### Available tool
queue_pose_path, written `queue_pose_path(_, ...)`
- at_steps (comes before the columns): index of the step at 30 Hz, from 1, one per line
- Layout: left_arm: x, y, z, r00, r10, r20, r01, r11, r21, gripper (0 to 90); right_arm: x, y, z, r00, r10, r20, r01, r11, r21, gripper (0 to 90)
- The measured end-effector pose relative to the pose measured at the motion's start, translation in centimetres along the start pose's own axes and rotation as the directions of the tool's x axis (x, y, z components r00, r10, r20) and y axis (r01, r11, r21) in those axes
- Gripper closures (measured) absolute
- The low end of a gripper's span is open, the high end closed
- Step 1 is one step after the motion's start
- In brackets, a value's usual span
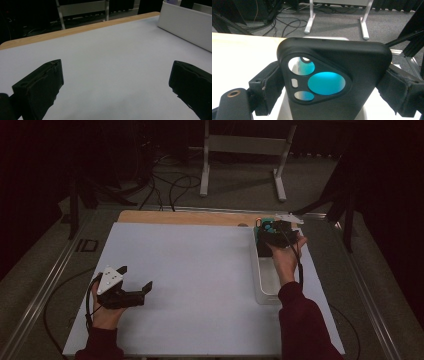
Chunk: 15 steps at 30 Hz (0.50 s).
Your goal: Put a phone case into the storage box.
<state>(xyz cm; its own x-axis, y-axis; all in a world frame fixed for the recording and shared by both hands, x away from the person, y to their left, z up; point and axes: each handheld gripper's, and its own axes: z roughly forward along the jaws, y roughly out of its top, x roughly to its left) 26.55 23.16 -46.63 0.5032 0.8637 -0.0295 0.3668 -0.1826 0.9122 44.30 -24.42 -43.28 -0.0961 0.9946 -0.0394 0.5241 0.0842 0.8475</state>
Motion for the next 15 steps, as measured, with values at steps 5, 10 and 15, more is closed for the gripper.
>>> queue_pose_path(5, 0.0, 0.0, 0.0, 1.0000, 0.001, 0.002, -0.001, 1.0000, 0.000, 0.0, 0.5, 0.0, 0.7, 1.0000, -0.007, 0.004, 0.007, 1.000, 0.007, 12.5)
queue_pose_path(10, 0.1, 0.0, -0.1, 1.0000, -0.004, 0.003, 0.004, 1.0000, -0.003, 0.0, 0.7, 0.1, 1.6, 0.9998, -0.015, 0.013, 0.014, 1.000, 0.027, 12.2)
queue_pose_path(15, 0.1, 0.1, -0.1, 1.0000, -0.001, 0.006, 0.001, 1.0000, -0.002, 0.0, 0.8, 0.7, 2.1, 0.9994, -0.001, 0.035, -0.001, 0.998, 0.056, 9.8)
